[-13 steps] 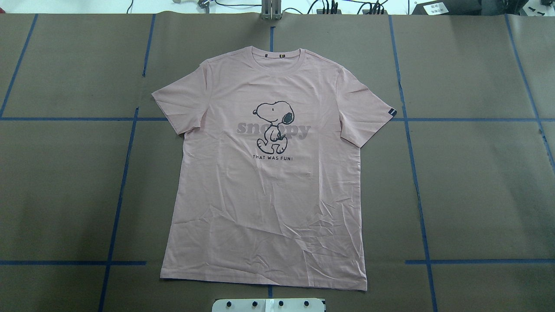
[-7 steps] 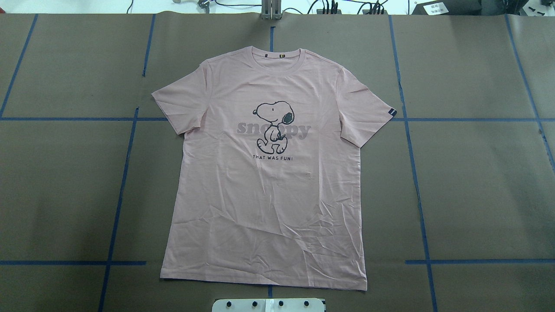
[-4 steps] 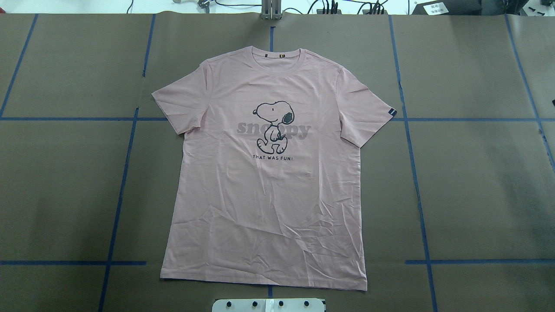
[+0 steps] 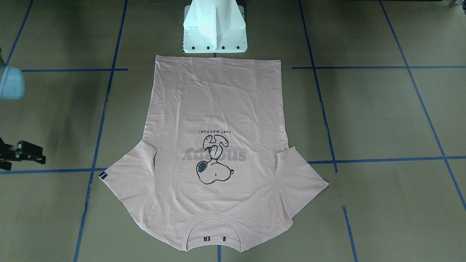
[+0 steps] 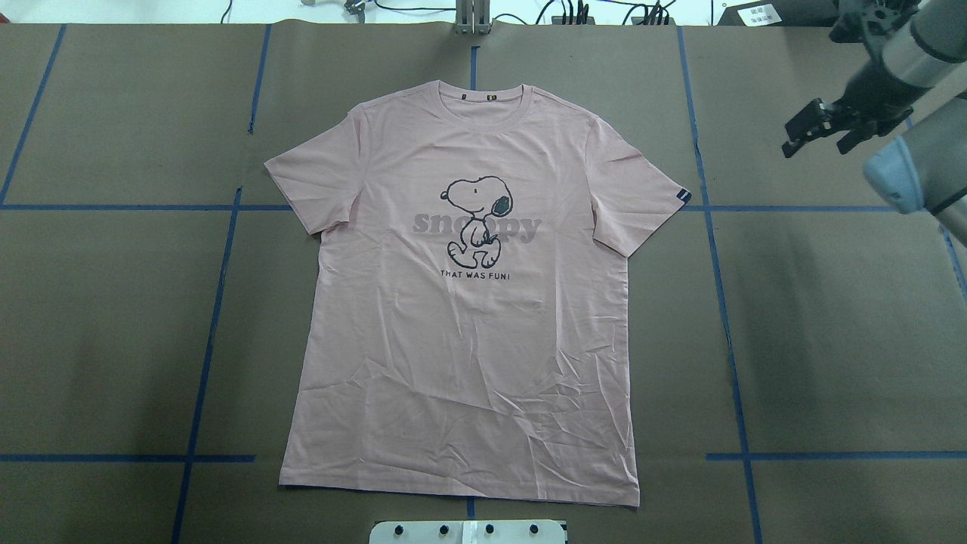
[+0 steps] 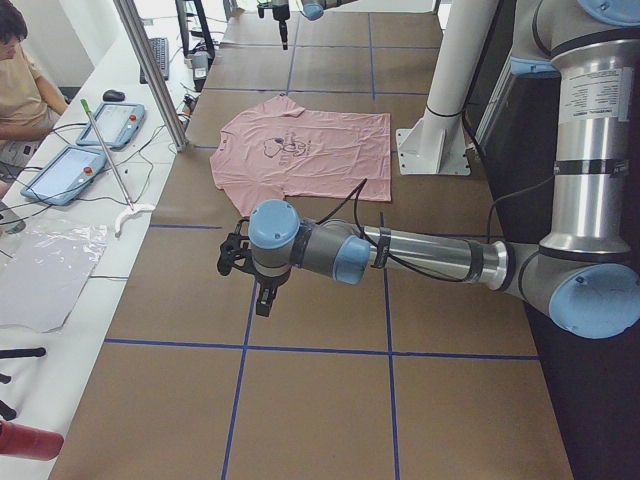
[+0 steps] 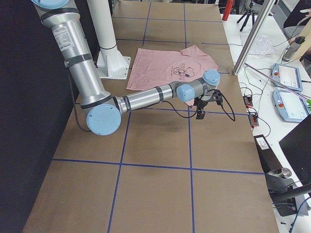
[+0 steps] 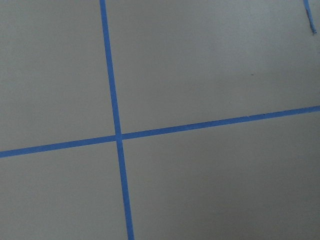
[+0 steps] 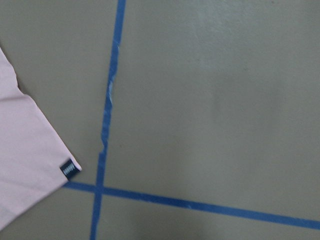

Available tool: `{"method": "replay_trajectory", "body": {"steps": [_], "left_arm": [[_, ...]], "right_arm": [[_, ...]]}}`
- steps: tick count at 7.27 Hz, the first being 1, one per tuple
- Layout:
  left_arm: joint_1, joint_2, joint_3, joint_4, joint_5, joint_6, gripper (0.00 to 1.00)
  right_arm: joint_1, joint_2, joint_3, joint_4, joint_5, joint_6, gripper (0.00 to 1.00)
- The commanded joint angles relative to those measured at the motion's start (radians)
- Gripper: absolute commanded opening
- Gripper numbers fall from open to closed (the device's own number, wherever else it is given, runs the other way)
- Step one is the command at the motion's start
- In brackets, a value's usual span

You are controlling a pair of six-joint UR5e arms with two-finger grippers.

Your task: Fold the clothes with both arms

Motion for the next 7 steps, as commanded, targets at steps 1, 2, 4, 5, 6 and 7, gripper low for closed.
{"method": "replay_trajectory", "body": {"steps": [1,2,4,5,6,7], "left_arm": [[0.001,0.005,0.03,-0.028,-0.031,0.002,1.0],[0.001,0.005,0.032,-0.045,-0.031,0.004,1.0],[0.003,0.005,0.038,-0.076,-0.032,0.001,1.0],[0.001,0.005,0.038,-0.076,-0.032,0.001,1.0],[0.001,0.005,0.037,-0.076,-0.032,-0.002,1.0],[0.001,0.005,0.037,-0.076,-0.032,-0.002,1.0]], "right_arm": [[-0.152,0.059,-0.14,0.348,-0.162,0.524,1.0],[-0.204,0.093,-0.165,0.387,-0.226,0.647,1.0],[-0.229,0.09,-0.17,0.388,-0.255,0.643,1.0],[-0.237,0.091,-0.176,0.388,-0.255,0.654,1.0],[-0.24,0.088,-0.178,0.386,-0.256,0.655,0.92],[-0.241,0.088,-0.181,0.385,-0.255,0.657,0.8]]}}
